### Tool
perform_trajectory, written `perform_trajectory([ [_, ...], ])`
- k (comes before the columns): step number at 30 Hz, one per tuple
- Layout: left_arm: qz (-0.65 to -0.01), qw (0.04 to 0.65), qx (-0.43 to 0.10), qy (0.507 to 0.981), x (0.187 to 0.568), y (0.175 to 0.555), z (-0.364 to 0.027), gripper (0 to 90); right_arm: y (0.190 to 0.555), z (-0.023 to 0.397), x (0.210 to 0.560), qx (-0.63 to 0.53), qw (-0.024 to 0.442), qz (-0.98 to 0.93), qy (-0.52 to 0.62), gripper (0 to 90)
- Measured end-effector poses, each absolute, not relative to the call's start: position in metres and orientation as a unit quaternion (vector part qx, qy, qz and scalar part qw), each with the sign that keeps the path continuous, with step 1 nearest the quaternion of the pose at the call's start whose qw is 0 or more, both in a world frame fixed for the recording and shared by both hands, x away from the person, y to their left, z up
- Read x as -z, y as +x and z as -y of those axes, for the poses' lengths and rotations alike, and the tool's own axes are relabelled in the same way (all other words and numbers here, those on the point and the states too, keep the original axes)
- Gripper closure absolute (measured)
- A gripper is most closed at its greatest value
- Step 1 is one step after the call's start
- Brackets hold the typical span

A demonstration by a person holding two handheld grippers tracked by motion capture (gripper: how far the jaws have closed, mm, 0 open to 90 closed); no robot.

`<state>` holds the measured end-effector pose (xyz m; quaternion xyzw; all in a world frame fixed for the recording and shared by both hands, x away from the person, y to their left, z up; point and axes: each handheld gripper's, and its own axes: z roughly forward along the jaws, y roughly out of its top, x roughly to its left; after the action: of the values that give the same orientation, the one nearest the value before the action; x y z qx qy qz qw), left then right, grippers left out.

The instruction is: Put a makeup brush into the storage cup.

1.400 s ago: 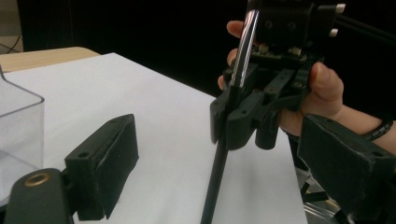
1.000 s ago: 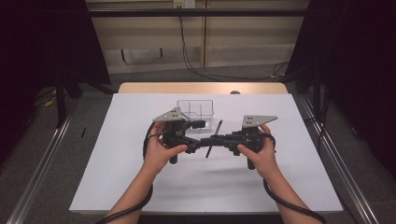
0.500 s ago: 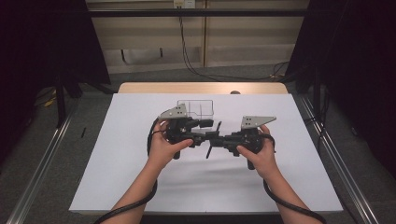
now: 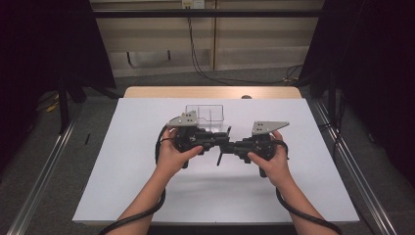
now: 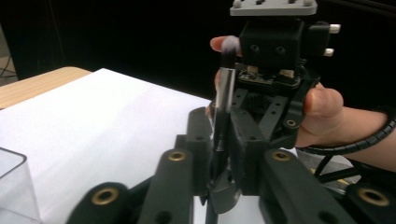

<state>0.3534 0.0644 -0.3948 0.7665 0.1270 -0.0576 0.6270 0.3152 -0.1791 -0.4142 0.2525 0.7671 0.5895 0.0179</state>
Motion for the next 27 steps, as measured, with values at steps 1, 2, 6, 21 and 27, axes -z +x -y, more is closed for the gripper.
perform_trajectory([
  [1, -0.127, 0.626, 0.055, 0.768, 0.394, 0.353, -0.065, 82.1, 0.315, 0.179, 0.414, -0.589, 0.019, -0.767, 0.252, 84.9],
  [2, -0.127, 0.627, 0.054, 0.767, 0.394, 0.353, -0.065, 82.7, 0.315, 0.179, 0.414, -0.589, 0.02, -0.767, 0.253, 84.9],
  [6, -0.127, 0.631, 0.051, 0.763, 0.394, 0.352, -0.066, 83.7, 0.315, 0.18, 0.414, -0.595, 0.018, -0.762, 0.253, 84.8],
  [21, -0.136, 0.637, 0.028, 0.758, 0.392, 0.352, -0.074, 83.9, 0.311, 0.183, 0.416, -0.6, 0.029, -0.761, 0.246, 61.7],
  [27, -0.142, 0.638, 0.02, 0.757, 0.393, 0.353, -0.078, 83.9, 0.309, 0.189, 0.416, -0.589, 0.06, -0.765, 0.253, 43.6],
])
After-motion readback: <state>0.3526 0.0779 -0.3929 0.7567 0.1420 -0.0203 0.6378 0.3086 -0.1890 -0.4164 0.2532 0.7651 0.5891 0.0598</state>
